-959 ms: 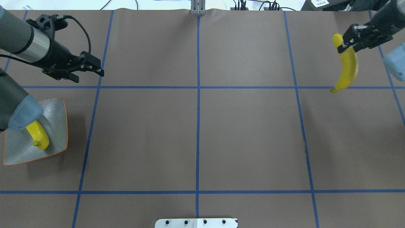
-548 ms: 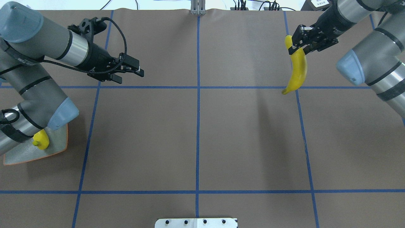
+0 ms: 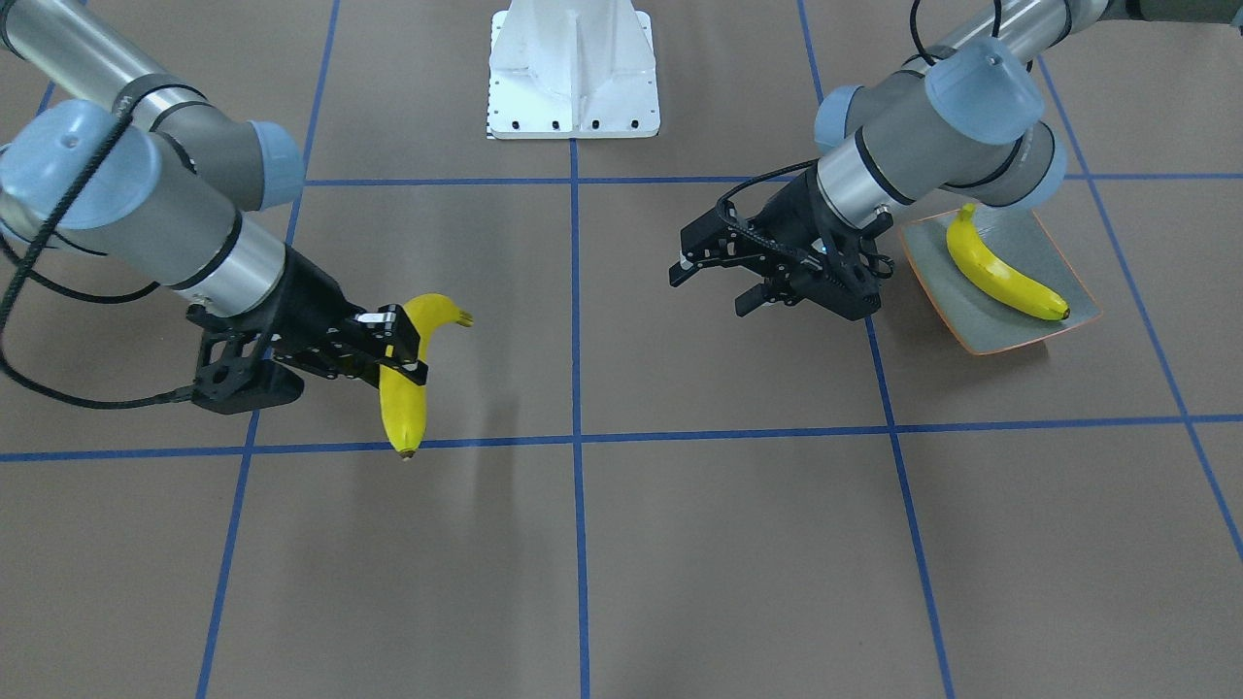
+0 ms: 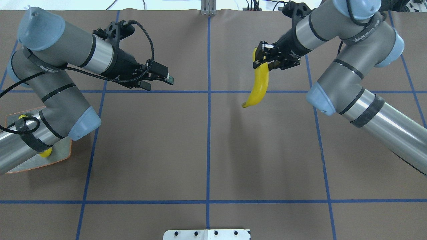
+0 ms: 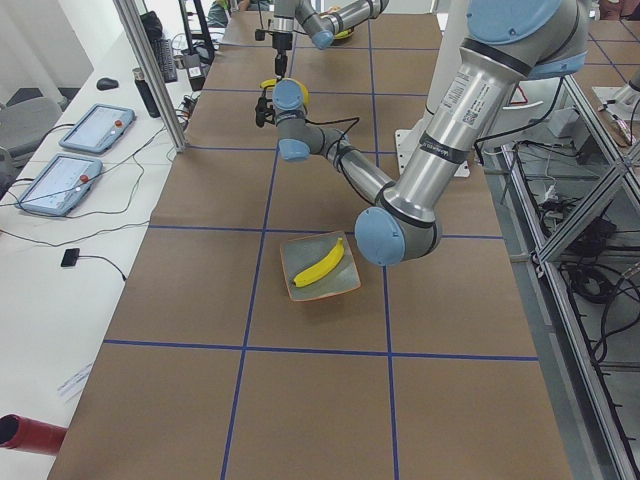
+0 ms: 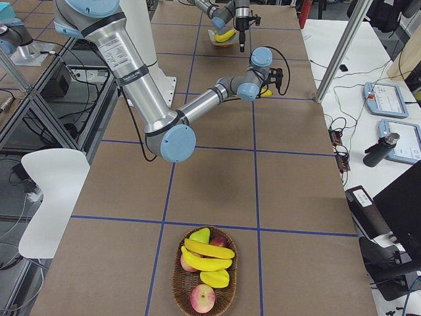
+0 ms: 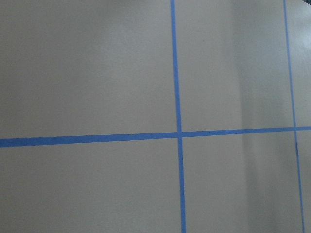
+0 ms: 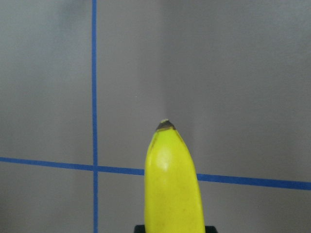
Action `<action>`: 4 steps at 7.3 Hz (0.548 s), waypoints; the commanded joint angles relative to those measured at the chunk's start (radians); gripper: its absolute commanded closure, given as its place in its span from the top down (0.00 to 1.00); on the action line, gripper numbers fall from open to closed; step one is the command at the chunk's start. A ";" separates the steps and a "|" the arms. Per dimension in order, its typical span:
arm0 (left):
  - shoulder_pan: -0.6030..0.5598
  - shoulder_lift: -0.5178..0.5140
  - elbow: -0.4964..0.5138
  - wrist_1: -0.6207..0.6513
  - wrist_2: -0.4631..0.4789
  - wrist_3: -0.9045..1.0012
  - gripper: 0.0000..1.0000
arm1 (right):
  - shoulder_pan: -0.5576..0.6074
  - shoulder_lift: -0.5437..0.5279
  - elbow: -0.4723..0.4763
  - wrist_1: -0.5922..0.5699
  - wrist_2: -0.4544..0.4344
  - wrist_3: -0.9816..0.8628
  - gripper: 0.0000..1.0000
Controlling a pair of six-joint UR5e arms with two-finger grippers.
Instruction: Transfer all bananas from basket to plate
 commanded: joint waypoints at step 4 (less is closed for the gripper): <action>0.063 -0.006 0.047 -0.279 0.001 -0.024 0.99 | -0.160 0.116 -0.075 0.228 -0.103 0.340 0.00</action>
